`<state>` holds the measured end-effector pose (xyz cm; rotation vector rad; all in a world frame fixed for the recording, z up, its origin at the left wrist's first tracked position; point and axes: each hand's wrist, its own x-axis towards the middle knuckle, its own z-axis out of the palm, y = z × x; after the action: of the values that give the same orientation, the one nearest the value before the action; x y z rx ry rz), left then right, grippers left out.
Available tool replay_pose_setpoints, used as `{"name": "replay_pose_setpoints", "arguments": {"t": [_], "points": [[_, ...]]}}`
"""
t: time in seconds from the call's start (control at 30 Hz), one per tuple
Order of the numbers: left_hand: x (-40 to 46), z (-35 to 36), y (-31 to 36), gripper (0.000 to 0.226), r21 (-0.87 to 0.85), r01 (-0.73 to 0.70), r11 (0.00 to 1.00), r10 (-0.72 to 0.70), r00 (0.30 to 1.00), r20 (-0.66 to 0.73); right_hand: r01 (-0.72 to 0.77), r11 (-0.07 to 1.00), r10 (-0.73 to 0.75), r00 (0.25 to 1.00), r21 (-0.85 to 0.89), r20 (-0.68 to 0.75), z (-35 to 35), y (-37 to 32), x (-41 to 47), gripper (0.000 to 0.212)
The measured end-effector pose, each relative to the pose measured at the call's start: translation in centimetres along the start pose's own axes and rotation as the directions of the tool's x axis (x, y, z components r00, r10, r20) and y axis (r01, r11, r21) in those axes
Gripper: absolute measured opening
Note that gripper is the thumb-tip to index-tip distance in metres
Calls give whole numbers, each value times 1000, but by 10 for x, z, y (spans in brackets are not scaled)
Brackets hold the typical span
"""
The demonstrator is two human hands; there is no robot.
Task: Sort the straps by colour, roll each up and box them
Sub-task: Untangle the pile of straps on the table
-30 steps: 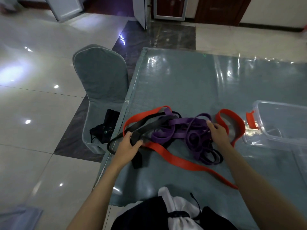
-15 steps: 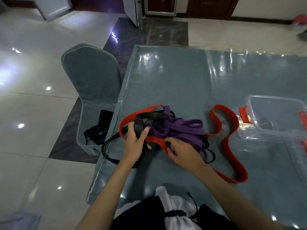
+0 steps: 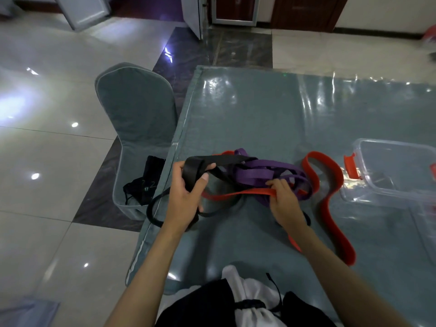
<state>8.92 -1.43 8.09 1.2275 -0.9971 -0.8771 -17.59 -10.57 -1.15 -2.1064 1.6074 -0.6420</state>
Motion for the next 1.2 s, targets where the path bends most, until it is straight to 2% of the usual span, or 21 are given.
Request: {"name": "replay_pose_setpoints", "arguments": {"t": [0.1, 0.23, 0.37, 0.47, 0.57, 0.63, 0.7, 0.8, 0.9, 0.93, 1.0, 1.03, 1.07, 1.1, 1.17, 1.2], "points": [[6, -8, 6, 20, 99, 12, 995, -14, 1000, 16, -65, 997, 66, 998, 48, -24, -9, 17, 6, 25], [12, -24, 7, 37, 266, 17, 964, -29, 999, 41, -111, 989, 114, 993, 98, -25, -15, 27, 8, 28], [21, -43, 3, 38, 409, 83, 909, -155, 977, 145, -72, 988, 67, 997, 140, 41, -15, 27, 6, 20], [26, -50, -2, 37, 478, 120, 870, -211, 967, 142, 2, 992, -28, 980, 127, 197, -18, 25, -1, 36], [29, -56, -13, 40, 558, 186, 809, -295, 949, 110, 80, 997, -81, 942, 17, 326, -15, 22, -16, 53], [25, -61, -21, 36, 656, 249, 712, -420, 900, 114, 93, 993, -68, 955, -72, 290, -9, 20, -25, 61], [18, -64, -28, 33, 735, 304, 606, -536, 839, 94, 43, 994, -20, 975, -98, 220, -4, 18, -30, 60], [10, -64, -32, 39, 777, 367, 511, -660, 747, 82, -140, 990, 139, 975, -3, 175, -1, 16, -26, 54], [4, -66, -37, 29, 818, 407, 407, -736, 676, 30, -277, 957, 261, 952, 85, 160, -1, 16, -14, 60], [3, -66, -39, 30, 868, 382, 318, -748, 663, -17, -298, 950, 283, 948, 96, 144, -1, 15, -10, 64], [2, -65, -44, 59, 960, 273, 57, -742, 655, -142, -302, 948, 291, 950, 97, 115, 1, 15, -4, 61], [3, -62, -47, 69, 972, 234, -29, -712, 677, -184, -296, 951, 286, 952, 88, 107, 3, 15, -1, 53], [5, -58, -49, 72, 975, 216, -41, -665, 723, -188, -290, 954, 281, 954, 78, 105, 5, 16, 0, 44], [9, -52, -52, 70, 980, 199, 24, -614, 776, -143, -286, 955, 277, 954, 76, 111, 6, 16, 1, 33], [22, -36, -61, 65, 959, 110, 260, -502, 864, 37, -268, 960, 255, 957, 80, 141, 8, 20, 2, 20], [30, -26, -67, 66, 934, 56, 354, -457, 881, 120, -242, 966, 225, 959, 88, 170, 9, 22, 2, 31]]}}
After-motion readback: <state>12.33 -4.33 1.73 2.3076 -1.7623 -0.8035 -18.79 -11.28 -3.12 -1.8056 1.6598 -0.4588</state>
